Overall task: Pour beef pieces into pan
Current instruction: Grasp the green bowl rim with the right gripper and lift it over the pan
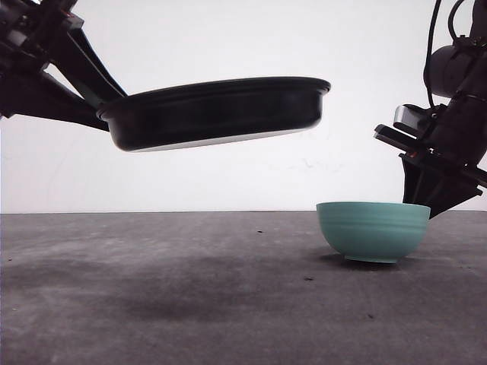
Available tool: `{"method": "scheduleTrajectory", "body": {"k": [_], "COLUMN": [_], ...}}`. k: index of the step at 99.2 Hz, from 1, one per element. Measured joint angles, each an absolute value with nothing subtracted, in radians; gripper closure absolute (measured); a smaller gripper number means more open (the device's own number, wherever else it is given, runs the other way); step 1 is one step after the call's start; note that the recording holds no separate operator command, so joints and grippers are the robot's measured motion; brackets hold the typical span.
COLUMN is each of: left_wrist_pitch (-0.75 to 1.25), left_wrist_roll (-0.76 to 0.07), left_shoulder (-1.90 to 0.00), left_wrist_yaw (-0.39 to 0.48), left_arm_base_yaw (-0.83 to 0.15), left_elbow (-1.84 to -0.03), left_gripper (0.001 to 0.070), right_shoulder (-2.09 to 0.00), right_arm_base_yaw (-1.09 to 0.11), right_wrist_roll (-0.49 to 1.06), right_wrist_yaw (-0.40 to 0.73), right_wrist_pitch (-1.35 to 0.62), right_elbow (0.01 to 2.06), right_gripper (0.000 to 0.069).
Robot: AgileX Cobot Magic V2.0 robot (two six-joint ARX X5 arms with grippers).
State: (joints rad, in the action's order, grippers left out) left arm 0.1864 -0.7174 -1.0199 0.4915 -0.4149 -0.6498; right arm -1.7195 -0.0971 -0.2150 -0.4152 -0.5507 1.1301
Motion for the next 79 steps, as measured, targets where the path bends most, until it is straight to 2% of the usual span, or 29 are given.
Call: {"method": "scheduleTrajectory", "body": {"k": [21,39,61,79], "left_wrist_pitch": [0.207,0.232,0.239,0.293], "left_wrist_roll": [-0.717,-0.706,-0.699,-0.699], "left_shoulder": [-1.020,-1.020,-1.020,-1.029], "left_wrist_yaw": [0.489,0.488,0.489,0.489], "left_arm_base_yaw": [-0.415,-0.415,-0.429,-0.429], "left_elbow": [-0.650,-0.650,-0.650,-0.682], "left_gripper": [0.0654,0.0654,0.0654,0.0654], "right_shoulder": [-1.720,-1.695,-1.444,-1.262], "right_arm_base_yaw": [-0.108,-0.118,-0.161,-0.271], "right_wrist_roll": [-0.215,-0.215,-0.218,-0.245], "right_wrist_yaw": [-0.426,-0.489,-0.487,-0.427], "right_wrist_pitch": [-0.531,-0.511,-0.427,-0.406], "right_elbow": [1.130,1.126,1.126,1.129], "right_gripper": [0.0671,0.0672,0.0672,0.0675]}}
